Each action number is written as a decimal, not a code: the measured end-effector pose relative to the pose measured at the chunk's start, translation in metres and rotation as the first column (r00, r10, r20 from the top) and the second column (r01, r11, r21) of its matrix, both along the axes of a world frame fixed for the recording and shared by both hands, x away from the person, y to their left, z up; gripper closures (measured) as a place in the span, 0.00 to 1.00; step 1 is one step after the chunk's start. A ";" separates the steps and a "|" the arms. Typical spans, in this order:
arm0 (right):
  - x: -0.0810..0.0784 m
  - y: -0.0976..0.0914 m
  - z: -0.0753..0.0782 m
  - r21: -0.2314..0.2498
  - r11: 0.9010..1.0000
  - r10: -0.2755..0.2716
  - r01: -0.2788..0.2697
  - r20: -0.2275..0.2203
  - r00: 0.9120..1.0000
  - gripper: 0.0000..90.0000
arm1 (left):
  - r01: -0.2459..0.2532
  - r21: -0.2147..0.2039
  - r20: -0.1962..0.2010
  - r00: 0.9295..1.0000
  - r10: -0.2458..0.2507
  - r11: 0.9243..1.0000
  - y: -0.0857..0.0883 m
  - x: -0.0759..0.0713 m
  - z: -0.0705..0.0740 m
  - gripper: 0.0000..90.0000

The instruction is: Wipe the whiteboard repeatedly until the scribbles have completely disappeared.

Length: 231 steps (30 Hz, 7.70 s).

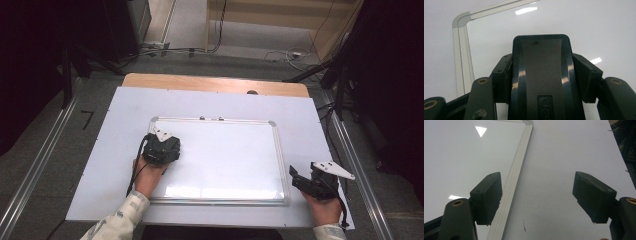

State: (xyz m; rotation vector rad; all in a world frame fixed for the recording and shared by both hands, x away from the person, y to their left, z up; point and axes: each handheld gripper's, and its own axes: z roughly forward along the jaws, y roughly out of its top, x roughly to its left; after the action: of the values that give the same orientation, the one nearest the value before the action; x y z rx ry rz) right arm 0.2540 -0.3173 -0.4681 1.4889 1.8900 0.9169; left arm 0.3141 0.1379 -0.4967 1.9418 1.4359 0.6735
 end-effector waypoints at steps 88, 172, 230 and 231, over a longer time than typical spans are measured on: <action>0.001 0.000 0.000 0.010 1.000 0.008 -0.008 -0.003 1.000 0.26 | -0.098 0.003 0.010 0.995 0.098 0.995 0.000 0.063 0.002 0.45; 0.001 0.003 0.001 0.007 1.000 0.012 -0.013 0.001 1.000 0.26 | 0.036 0.012 0.020 0.999 -0.036 0.999 -0.017 -0.040 -0.003 0.45; 0.002 0.002 0.002 0.015 1.000 0.011 -0.011 0.004 1.000 0.26 | -0.123 -0.041 -0.012 0.992 0.123 0.992 0.015 0.029 0.003 0.45; 0.002 0.002 0.002 0.015 1.000 0.012 -0.012 0.005 1.000 0.26 | -0.121 -0.036 -0.010 0.993 0.121 0.992 0.015 0.028 0.003 0.45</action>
State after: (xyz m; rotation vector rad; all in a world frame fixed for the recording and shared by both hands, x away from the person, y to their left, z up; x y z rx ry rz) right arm 0.2564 -0.3154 -0.4664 1.4844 1.8949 0.9409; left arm 0.3423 0.1525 -0.4938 1.8425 1.5700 0.6896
